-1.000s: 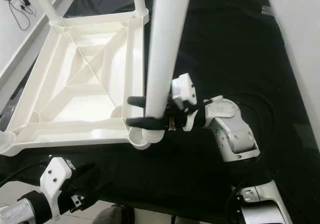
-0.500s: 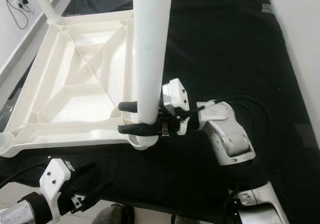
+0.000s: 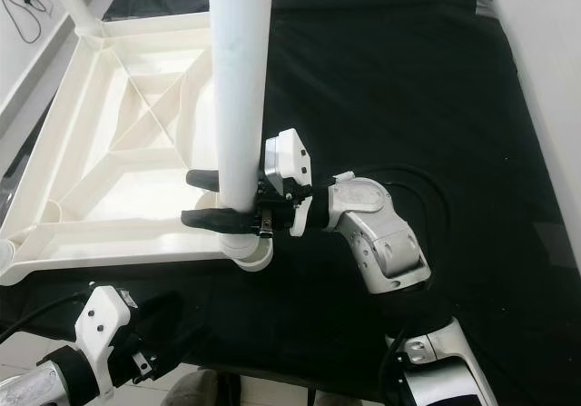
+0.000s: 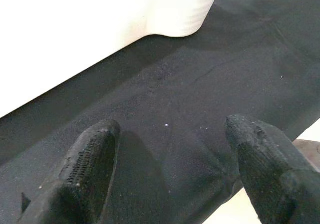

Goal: Building children table

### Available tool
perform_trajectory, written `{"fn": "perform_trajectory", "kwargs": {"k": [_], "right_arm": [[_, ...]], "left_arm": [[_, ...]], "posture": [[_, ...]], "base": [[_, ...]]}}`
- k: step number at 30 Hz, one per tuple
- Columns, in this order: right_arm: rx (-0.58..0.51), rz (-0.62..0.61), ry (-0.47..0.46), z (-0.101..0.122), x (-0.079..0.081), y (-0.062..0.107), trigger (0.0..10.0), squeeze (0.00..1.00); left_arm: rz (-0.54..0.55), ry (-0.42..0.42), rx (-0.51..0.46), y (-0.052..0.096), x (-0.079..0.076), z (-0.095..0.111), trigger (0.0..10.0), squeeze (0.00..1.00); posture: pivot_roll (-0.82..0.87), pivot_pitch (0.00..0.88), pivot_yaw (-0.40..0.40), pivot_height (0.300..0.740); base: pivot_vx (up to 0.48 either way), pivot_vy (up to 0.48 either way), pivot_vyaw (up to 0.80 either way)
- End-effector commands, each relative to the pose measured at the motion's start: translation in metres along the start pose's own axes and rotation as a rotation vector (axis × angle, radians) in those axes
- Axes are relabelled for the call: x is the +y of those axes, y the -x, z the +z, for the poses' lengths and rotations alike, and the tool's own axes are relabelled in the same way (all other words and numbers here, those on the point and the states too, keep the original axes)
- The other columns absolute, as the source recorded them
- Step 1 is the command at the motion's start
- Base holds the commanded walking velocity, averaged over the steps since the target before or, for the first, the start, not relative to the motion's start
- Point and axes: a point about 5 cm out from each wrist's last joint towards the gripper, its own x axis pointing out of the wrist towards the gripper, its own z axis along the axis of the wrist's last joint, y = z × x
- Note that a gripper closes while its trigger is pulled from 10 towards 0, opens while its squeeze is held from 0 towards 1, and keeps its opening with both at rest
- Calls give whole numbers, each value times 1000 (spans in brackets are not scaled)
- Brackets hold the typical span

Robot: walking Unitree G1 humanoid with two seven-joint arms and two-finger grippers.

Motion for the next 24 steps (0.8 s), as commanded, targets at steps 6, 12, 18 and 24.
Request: {"fn": "perform_trajectory", "kwargs": {"k": [6,12,18,24], "right_arm": [[96,79,-34,-18,9,6,10000,0],[135,93,-64,-26,6,14,10000,0],[197,126,-83,-32,-2,22,10000,0],[358,373,-28,-27,7,24,10000,0]], "left_arm": [[7,3,21,1,-1,-5,10000,0],[4,2,21,2,-2,-5,10000,0],[2,2,22,3,-3,-5,10000,0],[1,8,21,5,-5,-4,10000,0]], "posture": [[114,297,54,740],[116,303,54,740],[123,311,55,740],[123,327,53,740]], "base": [[0,0,0],[0,0,0],[0,0,0],[0,0,0]]}}
